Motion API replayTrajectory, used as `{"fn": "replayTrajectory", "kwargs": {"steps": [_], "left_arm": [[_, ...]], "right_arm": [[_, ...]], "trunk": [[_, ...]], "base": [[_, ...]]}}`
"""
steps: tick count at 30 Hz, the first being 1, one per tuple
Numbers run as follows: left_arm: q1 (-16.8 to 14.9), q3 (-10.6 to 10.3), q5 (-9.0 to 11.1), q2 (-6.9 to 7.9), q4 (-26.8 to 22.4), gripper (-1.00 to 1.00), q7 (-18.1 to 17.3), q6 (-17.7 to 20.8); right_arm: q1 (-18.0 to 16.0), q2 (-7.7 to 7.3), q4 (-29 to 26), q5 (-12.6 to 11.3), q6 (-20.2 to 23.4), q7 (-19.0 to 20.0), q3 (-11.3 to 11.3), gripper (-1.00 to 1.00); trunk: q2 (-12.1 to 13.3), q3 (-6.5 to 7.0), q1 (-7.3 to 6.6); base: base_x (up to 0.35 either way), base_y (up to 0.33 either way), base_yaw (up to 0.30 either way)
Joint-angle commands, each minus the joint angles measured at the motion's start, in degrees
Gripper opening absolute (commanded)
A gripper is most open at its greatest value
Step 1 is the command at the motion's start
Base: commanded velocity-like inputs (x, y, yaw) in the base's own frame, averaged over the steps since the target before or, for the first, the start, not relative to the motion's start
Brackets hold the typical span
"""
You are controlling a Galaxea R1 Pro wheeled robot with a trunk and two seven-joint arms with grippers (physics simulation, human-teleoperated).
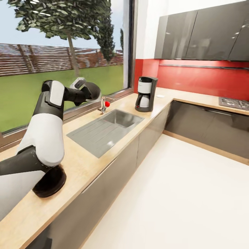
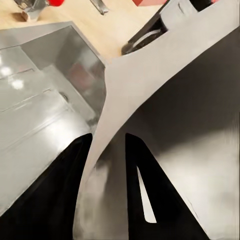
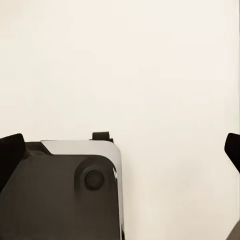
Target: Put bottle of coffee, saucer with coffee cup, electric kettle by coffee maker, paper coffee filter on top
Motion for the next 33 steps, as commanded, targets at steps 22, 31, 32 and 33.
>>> {"fn": "replayTrajectory", "kwargs": {"steps": [22,31,32,33], "left_arm": [[-1.54,7.81,3.42,0.06,-0.09,-1.0,10.61,-0.16],[-2.13,13.31,4.36,-0.04,-0.19,-1.0,16.48,-0.2],[-2.15,13.32,4.41,-0.05,-0.19,-1.0,16.47,-0.2],[-2.16,13.32,4.42,-0.05,-0.18,-1.0,16.47,-0.2]], "right_arm": [[-0.07,0.01,-0.11,0.6,-0.17,-0.17,-0.18,1.0],[-0.06,-0.06,0.05,0.68,-0.17,-0.17,-0.1,1.0],[-0.05,-0.04,0.05,0.69,-0.17,-0.17,-0.13,1.0],[-0.05,-0.03,0.03,0.69,-0.17,-0.17,-0.14,1.0]], "trunk": [[-0.11,0.28,0.06],[-0.11,0.28,0.06],[-0.11,0.28,0.06],[-0.11,0.28,0.06]], "base": [[0.232,-0.199,-0.215],[0.251,-0.183,-0.001],[0.268,-0.164,0.0],[0.272,-0.159,0.0]]}}
